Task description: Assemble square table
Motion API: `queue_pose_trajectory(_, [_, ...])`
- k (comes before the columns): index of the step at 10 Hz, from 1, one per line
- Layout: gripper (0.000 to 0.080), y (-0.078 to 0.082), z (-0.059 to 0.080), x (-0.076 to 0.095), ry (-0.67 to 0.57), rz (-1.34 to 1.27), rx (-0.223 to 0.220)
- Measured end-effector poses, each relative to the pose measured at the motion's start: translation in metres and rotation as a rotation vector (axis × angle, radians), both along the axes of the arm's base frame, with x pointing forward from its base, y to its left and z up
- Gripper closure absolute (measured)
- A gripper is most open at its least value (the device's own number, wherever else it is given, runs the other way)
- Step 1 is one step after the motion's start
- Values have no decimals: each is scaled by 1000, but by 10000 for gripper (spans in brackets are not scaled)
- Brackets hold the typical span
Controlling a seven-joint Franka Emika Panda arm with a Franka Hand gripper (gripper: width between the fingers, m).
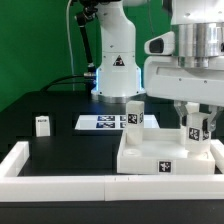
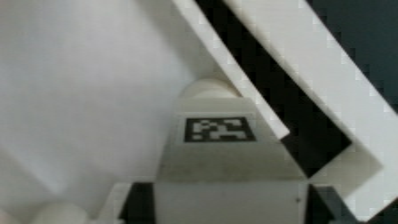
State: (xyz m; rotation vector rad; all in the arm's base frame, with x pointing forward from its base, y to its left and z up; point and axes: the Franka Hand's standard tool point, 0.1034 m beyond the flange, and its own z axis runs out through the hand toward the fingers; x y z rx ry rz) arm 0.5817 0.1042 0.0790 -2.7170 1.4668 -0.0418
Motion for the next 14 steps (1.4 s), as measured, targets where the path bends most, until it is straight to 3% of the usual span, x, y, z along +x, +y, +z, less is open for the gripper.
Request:
queue_pose_trajectory(3, [508,6,3,7,-33,-478,51])
queue_pose_trajectory(5, [508,7,-3,14,-53,-698,66])
queue_pose_trajectory(9, [507,9,-4,22,-86,-813,83])
queue_pose_trajectory(11, [195,9,-4,22,-86,-812,82])
queue_pose_trajectory(14, [152,21,-4,21,-86,-498,40])
